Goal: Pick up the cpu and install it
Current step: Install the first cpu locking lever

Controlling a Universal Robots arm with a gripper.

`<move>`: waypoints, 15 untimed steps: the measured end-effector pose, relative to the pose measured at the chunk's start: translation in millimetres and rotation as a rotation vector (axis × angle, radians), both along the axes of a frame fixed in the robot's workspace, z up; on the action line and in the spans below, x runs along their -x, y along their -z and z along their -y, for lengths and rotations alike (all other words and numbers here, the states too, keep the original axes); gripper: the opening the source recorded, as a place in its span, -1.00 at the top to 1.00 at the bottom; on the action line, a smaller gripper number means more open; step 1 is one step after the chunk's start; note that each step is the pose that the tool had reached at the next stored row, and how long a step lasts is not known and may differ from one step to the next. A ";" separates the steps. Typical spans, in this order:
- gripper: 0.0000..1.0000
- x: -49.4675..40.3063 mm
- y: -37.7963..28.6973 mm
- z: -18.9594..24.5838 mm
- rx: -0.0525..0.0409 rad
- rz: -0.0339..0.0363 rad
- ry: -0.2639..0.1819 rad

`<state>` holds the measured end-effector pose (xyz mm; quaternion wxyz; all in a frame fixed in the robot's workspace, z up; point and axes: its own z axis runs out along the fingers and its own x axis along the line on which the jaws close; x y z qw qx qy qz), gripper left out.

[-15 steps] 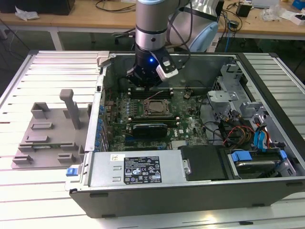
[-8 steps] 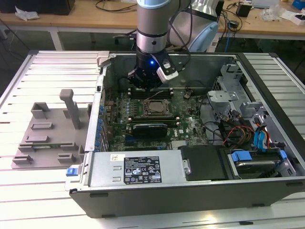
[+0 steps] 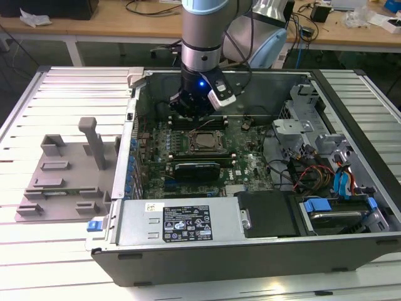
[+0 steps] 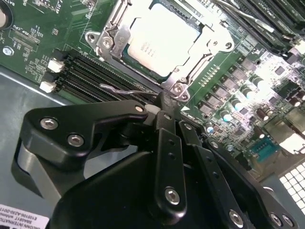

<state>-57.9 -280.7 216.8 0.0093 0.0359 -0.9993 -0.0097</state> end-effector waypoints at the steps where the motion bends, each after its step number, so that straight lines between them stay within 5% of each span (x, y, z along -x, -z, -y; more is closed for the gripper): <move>1: 0.79 -0.8 0.5 -0.1 0.0000 0.0000 0.000; 15: 0.79 -30.0 10.9 -0.2 -0.0010 -0.0001 0.000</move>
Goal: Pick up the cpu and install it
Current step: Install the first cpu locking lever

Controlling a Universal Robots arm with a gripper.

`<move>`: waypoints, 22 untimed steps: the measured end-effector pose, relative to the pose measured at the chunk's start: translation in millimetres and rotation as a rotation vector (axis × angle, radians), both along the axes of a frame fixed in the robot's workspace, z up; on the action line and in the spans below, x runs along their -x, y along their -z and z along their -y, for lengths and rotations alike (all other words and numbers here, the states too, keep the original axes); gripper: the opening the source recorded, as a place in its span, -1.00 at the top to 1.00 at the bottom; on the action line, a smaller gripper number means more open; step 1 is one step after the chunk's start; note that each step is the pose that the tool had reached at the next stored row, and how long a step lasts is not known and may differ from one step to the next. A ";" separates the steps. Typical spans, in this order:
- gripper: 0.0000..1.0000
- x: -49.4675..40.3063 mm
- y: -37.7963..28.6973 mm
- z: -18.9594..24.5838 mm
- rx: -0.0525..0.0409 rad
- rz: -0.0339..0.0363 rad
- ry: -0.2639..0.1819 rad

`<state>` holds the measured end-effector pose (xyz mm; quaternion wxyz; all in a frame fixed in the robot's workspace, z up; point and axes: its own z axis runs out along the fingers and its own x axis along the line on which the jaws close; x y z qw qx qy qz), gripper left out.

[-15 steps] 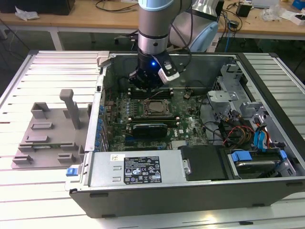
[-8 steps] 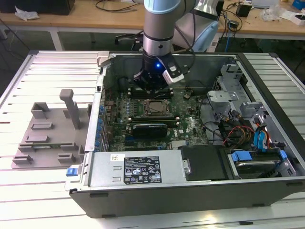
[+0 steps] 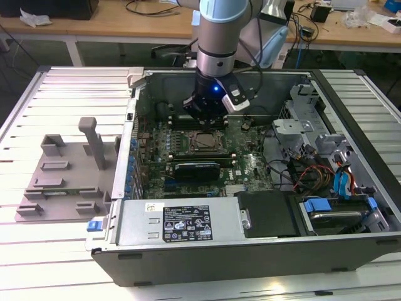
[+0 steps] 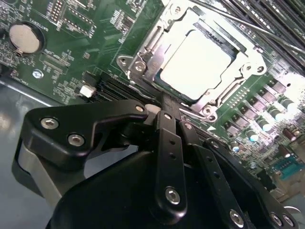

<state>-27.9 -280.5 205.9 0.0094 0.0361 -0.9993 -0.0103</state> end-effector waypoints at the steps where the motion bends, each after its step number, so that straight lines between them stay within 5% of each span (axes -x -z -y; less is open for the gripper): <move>1: 0.79 -1.4 0.2 0.0 -0.0001 0.0000 0.000; 8: 0.79 -8.6 1.9 0.1 0.0002 -0.0004 0.000; 22: 0.79 -9.0 -1.6 1.5 -0.0006 0.0016 0.000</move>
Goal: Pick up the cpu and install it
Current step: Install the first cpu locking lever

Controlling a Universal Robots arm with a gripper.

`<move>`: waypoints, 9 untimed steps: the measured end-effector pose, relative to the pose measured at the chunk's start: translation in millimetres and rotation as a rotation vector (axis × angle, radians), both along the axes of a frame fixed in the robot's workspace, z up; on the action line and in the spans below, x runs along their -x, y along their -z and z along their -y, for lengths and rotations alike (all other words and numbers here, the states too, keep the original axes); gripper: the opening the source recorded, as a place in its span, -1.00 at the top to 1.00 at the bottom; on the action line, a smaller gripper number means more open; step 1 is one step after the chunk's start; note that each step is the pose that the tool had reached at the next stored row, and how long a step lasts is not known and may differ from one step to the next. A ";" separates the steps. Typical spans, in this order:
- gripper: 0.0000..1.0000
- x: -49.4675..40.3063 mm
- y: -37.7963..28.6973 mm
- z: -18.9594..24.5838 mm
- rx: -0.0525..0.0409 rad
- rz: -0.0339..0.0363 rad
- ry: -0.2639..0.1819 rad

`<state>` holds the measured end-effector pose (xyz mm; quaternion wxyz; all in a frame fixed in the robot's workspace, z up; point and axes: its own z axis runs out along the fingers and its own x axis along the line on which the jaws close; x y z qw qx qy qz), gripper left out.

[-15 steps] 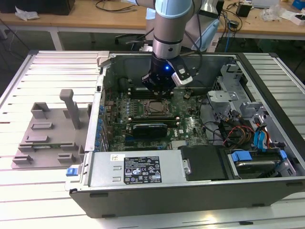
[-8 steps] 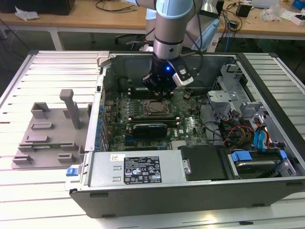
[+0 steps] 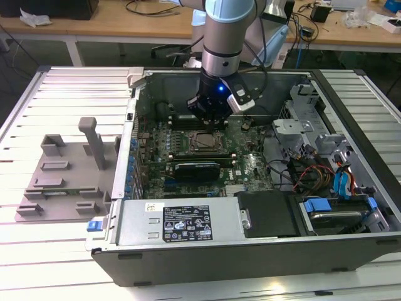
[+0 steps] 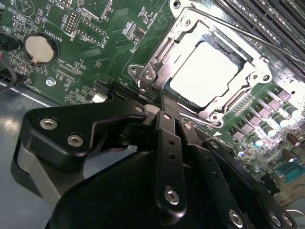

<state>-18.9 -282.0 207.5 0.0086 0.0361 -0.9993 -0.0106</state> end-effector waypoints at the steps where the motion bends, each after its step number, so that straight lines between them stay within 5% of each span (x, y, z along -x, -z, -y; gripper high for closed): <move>1: 0.79 0.1 0.0 0.0 0.0008 0.0001 0.000; 9: 0.79 -0.6 4.5 0.9 0.0060 -0.0022 0.000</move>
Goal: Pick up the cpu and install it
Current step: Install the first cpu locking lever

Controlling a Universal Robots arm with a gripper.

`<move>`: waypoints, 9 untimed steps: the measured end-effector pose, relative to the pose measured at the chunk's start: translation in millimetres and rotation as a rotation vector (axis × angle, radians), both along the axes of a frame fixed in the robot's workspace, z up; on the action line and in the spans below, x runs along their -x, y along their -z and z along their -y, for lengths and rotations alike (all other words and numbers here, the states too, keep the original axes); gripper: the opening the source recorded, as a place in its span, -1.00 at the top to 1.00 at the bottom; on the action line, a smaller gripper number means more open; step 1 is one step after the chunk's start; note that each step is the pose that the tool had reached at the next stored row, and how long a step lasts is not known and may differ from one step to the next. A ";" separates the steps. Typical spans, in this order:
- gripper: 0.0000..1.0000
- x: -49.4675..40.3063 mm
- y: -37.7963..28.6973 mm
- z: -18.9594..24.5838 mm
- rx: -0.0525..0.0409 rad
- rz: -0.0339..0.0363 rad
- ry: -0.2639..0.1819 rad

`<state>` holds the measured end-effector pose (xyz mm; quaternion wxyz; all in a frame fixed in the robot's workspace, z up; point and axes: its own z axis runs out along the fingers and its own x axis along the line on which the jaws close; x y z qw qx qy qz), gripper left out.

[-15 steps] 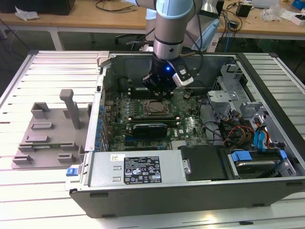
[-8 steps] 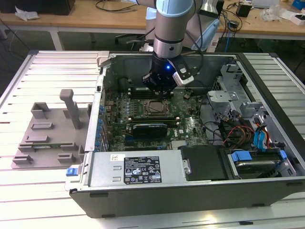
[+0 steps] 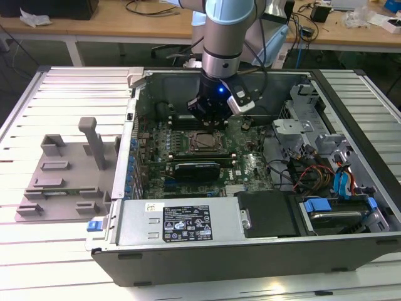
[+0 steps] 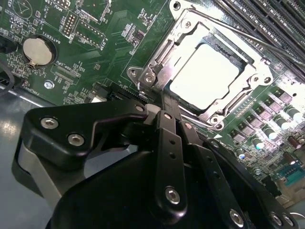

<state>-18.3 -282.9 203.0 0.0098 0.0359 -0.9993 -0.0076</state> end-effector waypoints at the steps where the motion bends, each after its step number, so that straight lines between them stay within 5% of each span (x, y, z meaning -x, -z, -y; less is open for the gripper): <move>1: 0.79 -0.3 0.6 0.0 0.0002 -0.0003 0.000; 9: 0.79 -0.9 -3.5 -0.2 0.0006 0.0012 0.000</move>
